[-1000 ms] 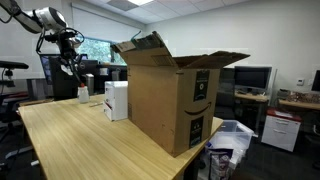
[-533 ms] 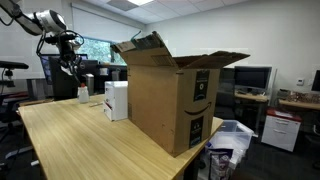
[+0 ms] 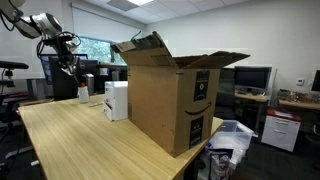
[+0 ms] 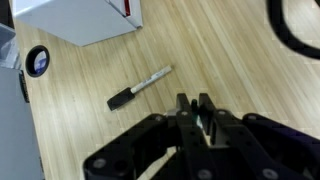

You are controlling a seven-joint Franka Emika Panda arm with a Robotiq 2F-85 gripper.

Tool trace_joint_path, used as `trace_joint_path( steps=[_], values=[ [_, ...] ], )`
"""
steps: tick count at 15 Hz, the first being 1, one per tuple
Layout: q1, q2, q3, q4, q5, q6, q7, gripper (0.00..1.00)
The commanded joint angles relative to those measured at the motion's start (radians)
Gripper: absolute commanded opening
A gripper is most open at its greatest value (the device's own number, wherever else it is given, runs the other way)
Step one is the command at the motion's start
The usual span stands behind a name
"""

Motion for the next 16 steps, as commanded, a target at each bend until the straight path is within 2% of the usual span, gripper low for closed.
trace_joint_path(
  steps=[1, 9, 16],
  values=[
    [0.004, -0.009, -0.010, 0.016, -0.043, -0.028, -0.002, 0.06],
    [-0.004, -0.036, -0.024, 0.022, -0.062, -0.053, 0.012, 0.06],
    [-0.059, -0.145, -0.042, -0.041, 0.008, -0.031, 0.062, 0.06]
  ],
)
